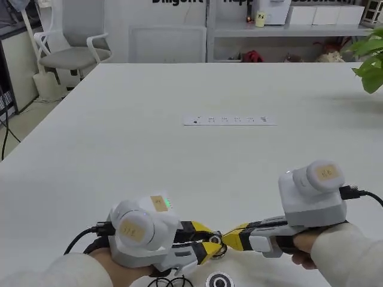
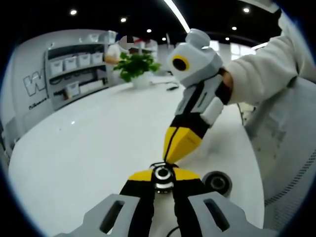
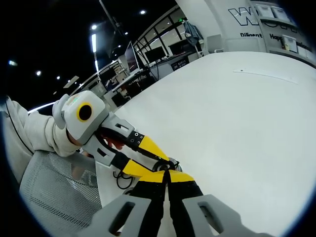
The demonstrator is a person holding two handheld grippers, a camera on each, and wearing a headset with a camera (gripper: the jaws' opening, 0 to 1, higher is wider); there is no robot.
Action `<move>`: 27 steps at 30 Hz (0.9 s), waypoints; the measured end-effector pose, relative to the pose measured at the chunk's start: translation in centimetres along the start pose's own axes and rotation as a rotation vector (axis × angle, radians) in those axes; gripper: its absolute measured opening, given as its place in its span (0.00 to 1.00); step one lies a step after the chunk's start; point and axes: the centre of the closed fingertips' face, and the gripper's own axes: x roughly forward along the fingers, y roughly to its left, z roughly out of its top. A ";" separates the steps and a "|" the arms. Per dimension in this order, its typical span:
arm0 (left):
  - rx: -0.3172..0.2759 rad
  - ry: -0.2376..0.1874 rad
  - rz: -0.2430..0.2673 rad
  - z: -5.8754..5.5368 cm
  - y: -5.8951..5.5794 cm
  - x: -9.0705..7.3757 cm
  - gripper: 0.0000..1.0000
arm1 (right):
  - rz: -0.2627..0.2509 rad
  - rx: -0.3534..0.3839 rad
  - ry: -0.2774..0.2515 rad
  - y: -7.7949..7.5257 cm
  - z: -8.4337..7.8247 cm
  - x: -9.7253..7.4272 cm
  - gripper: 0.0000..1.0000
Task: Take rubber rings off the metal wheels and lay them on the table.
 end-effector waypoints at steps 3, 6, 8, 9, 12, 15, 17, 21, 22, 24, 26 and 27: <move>0.001 0.000 0.000 0.0 0.0 0.0 0.14 | 0.002 0.000 -0.001 0.1 0.0 0.0 0.00; -0.001 -0.001 0.000 0.0 0.0 0.0 0.14 | 0.002 -0.001 -0.001 0.1 0.0 0.0 0.00; -0.002 -0.004 0.000 0.0 0.0 0.0 0.14 | 0.004 -0.004 -0.001 0.1 0.1 0.0 0.00; -0.001 -0.005 0.000 0.0 0.0 0.0 0.14 | 0.006 -0.004 -0.002 0.1 0.1 0.0 0.00; 0.002 -0.005 0.000 0.0 0.0 0.0 0.14 | 0.011 -0.005 -0.002 0.2 0.2 0.0 0.00; 0.004 -0.004 0.001 0.0 0.0 0.0 0.14 | 0.017 -0.010 -0.005 0.3 0.2 0.0 0.00; 0.004 -0.003 0.001 0.0 0.0 0.0 0.14 | 0.018 -0.008 -0.014 0.4 0.5 0.0 0.00; 0.014 0.013 -0.001 0.0 0.0 0.0 0.14 | 0.010 0.001 -0.015 0.1 0.4 -0.1 0.00; 0.018 0.020 -0.002 0.0 0.0 0.0 0.14 | 0.007 0.003 -0.014 -0.1 0.4 -0.1 0.00; 0.024 0.029 -0.004 0.0 0.0 0.0 0.14 | 0.003 0.006 -0.017 -0.1 0.5 -0.2 0.00; 0.034 0.033 -0.008 0.0 -0.1 -0.1 0.15 | 0.001 0.007 -0.021 -0.2 0.5 -0.2 0.00; 0.030 0.034 -0.011 0.1 -0.1 -0.2 0.15 | 0.000 0.007 -0.021 -0.2 0.6 -0.2 0.00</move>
